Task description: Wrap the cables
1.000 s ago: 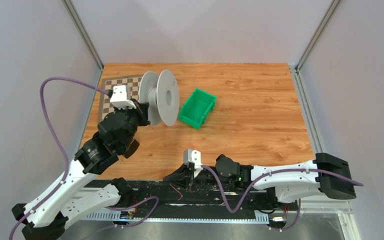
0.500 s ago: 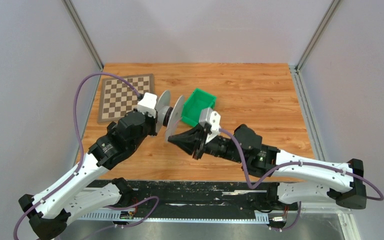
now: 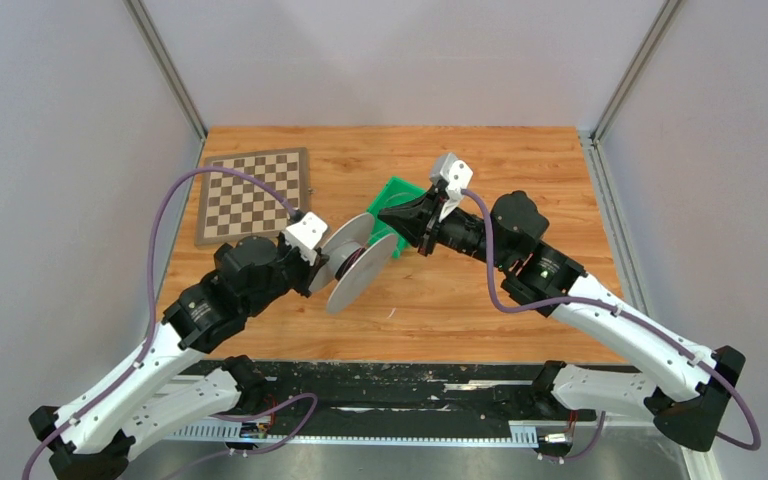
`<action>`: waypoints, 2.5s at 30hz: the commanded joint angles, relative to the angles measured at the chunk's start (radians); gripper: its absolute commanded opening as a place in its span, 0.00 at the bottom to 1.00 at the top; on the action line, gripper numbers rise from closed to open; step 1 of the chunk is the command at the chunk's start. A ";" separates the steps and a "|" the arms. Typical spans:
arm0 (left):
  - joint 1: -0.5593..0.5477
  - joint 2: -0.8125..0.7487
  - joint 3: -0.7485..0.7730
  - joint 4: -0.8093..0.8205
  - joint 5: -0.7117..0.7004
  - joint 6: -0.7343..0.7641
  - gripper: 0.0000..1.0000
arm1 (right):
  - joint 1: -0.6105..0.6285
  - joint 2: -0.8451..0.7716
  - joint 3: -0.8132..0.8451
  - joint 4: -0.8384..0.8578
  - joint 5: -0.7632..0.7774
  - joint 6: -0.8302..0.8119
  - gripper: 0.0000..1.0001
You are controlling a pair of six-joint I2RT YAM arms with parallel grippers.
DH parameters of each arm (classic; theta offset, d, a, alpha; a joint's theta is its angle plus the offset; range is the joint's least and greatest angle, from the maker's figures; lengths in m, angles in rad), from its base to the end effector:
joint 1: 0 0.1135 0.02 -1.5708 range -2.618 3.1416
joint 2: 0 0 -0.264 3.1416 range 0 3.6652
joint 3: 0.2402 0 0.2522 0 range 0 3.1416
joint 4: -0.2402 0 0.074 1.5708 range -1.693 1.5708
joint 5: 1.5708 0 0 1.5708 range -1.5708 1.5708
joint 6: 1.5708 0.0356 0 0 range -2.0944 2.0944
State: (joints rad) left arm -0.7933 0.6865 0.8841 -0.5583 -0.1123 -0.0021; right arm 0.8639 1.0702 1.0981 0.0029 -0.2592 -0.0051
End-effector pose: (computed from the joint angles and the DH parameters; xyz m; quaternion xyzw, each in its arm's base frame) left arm 0.1057 -0.1016 0.3492 0.2870 0.7701 -0.1774 0.5415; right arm 0.1521 0.1921 0.4153 -0.3747 0.5871 0.3782 0.6098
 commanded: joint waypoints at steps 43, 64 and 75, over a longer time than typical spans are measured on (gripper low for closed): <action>0.210 0.032 0.219 0.260 0.068 -0.922 0.00 | -0.346 -0.303 -0.529 0.241 -0.638 0.311 0.00; 0.201 0.081 0.151 0.199 -0.177 -0.667 0.00 | 0.095 0.024 -0.244 0.000 -0.143 0.264 0.00; 0.055 0.162 0.155 0.188 -0.410 -0.376 0.00 | 0.135 0.183 -0.109 -0.032 -0.191 0.261 0.00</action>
State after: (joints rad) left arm -0.7212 0.8268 1.0168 -0.4526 -0.4236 -0.4831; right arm 0.9787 1.2243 0.9134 -0.0338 -0.4358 0.2600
